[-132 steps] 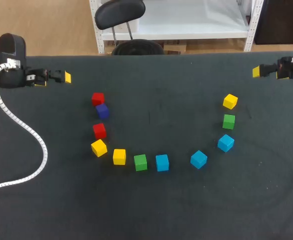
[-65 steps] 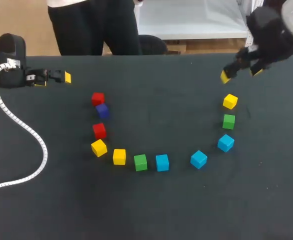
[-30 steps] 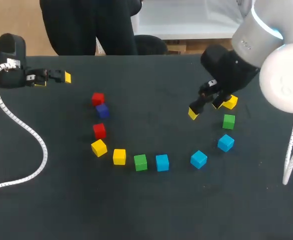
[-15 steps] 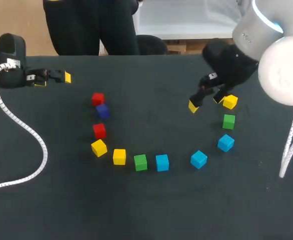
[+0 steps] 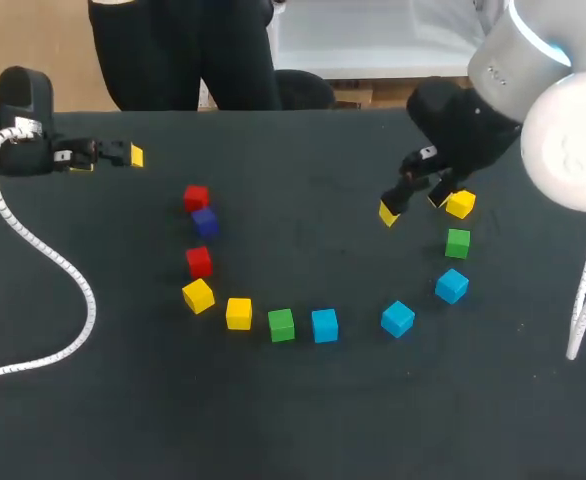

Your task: Place the blue cubes, place green cubes on the blue cubes, place the yellow cubes on the green cubes, then place the red cubes on the yellow cubes, and place purple cube on the red cubes.

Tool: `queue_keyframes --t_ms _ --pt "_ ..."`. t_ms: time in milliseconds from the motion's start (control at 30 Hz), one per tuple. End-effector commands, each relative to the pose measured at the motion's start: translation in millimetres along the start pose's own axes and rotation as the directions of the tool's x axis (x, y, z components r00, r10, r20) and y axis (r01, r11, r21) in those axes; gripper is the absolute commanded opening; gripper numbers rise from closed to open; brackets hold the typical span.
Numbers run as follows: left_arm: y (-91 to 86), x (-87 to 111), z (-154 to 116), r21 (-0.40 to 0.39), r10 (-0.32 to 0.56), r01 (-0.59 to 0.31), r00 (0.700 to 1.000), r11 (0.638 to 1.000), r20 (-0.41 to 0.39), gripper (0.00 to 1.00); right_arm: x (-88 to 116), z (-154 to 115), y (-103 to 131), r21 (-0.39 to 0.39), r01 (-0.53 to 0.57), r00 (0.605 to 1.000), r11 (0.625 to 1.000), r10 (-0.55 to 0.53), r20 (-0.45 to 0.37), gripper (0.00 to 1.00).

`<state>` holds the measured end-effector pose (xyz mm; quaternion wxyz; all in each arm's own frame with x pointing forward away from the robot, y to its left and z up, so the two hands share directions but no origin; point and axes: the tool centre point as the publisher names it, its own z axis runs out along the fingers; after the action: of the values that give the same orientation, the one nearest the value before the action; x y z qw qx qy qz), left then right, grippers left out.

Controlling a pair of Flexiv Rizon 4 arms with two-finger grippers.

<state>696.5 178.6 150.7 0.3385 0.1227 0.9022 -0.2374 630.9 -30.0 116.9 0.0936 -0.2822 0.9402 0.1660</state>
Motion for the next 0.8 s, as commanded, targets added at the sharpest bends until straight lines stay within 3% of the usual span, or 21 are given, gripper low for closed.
queue_keyframes --t_ms 33,167,367,533,800 --pt "-27.8 0.4 -6 -0.003 0.139 -0.139 0.99 0.99 -0.01 1.0 1 0 0 0.001 0.0 1.0 1.0 0.0 0.002 1.0" --pt "-51.9 4.3 -13 0.054 0.276 -0.275 0.961 0.96 -0.017 1.0 1 0 0 0.001 0.0 1.0 1.0 0.0 0.002 1.0" --pt "-70.6 18.2 -12 0.122 0.385 -0.373 0.918 0.92 -0.099 1.0 1 0 0 0.001 0.0 1.0 1.0 0.0 0.002 1.0" --pt "-80.2 28.2 -6 0.173 0.436 -0.412 0.889 0.895 -0.141 1.0 1 0 0 0.001 0.0 1.0 1.0 0.0 0.002 1.0" --pt "-97.0 35.3 5 0.301 0.499 -0.444 0.856 0.844 -0.136 1.0 1 0 0 0.001 0.0 1.0 1.0 0.0 0.002 1.0"
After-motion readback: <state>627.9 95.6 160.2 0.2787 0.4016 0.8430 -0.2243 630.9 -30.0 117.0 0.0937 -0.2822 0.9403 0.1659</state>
